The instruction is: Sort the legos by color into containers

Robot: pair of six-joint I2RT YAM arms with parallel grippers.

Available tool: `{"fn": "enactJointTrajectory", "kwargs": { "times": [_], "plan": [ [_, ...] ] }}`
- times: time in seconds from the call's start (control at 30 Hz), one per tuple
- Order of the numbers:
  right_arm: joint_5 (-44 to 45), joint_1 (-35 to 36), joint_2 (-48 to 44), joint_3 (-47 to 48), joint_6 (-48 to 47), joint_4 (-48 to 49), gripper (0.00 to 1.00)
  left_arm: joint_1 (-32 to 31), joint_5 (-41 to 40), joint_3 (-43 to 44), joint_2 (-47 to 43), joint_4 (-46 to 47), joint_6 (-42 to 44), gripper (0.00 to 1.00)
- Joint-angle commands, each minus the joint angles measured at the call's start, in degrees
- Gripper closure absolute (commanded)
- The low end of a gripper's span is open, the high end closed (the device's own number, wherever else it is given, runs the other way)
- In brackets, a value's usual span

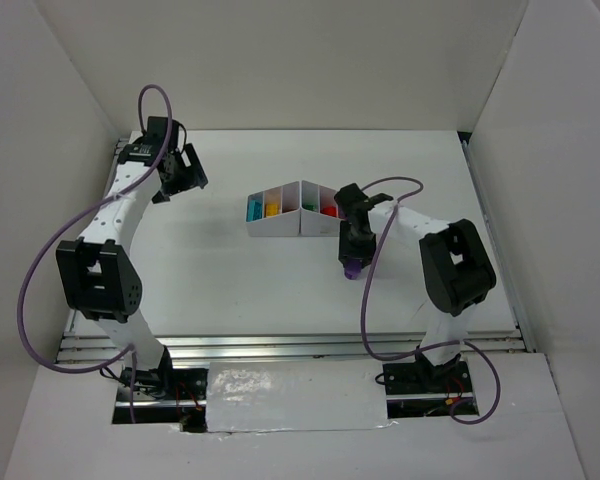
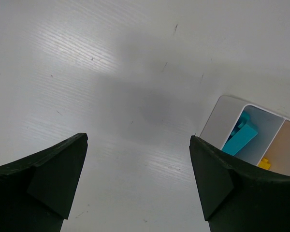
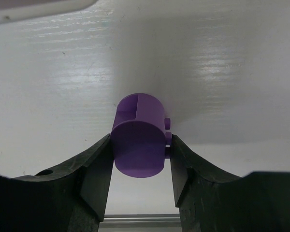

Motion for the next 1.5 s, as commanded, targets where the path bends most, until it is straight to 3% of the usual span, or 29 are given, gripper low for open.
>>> {"fn": "enactJointTrajectory", "kwargs": {
  "times": [0.0,0.03,0.17,0.33,0.43,0.47,0.57,0.6,0.7,0.77,0.83,0.97,1.1,1.3,1.47],
  "plan": [
    [1.3,1.0,0.6,-0.7,0.9,1.3,0.85,0.3,1.0,-0.8,-3.6,0.5,1.0,0.01],
    [1.7,1.2,0.5,-0.4,1.0,0.9,1.0,0.3,1.3,-0.8,-3.9,0.4,1.0,0.01],
    [-1.1,2.6,-4.6,0.5,0.4,-0.4,1.0,0.3,3.2,1.9,-4.2,-1.4,1.6,0.01],
    [-18.8,2.5,-18.7,2.6,-6.1,3.3,1.0,0.3,8.1,8.1,-6.1,-2.8,2.4,0.0],
    [-30.2,1.0,-22.2,2.7,-7.9,8.1,1.0,0.1,18.0,8.4,-7.9,0.6,3.6,0.01],
    [-38.5,0.4,-22.3,2.6,-8.1,11.4,1.0,0.0,22.4,7.2,-8.3,2.5,4.5,0.0],
    [-49.3,-0.8,-19.6,6.0,-7.6,14.1,1.0,-0.9,41.0,3.2,-9.7,10.3,2.3,0.01],
    [-56.0,-0.8,-18.6,9.3,-7.4,14.5,1.0,-1.0,50.9,1.7,-10.3,12.9,0.8,0.01],
    [-66.0,-0.9,-16.4,13.8,-4.4,19.5,1.0,-2.4,66.7,-5.4,-12.3,27.8,-7.8,0.0],
    [-69.9,-0.8,-16.4,14.3,0.8,28.1,1.0,-3.9,72.0,-9.9,-12.9,40.9,-16.2,0.01],
    [-76.5,-0.9,-15.6,14.1,8.6,34.8,1.0,-5.9,77.2,-11.6,-12.6,48.4,-21.0,0.0],
    [-79.4,-1.3,-15.2,10.2,23.3,58.5,1.0,-7.6,81.6,-12.6,-11.6,54.9,-24.9,0.01],
    [-80.0,-1.3,-14.1,7.1,35.8,72.8,1.0,-8.4,82.4,-13.2,-11.5,57.5,-25.5,0.02],
    [-78.3,-1.3,-13.9,6.1,34.2,72.3,0.99,-8.5,84.5,-15.5,-11.2,67.6,-33.0,0.11],
    [-74.4,-1.5,-15.2,7.0,25.7,62.1,0.99,-9.1,85.9,-16.8,-10.4,75.1,-38.2,0.13]
  ]
}}
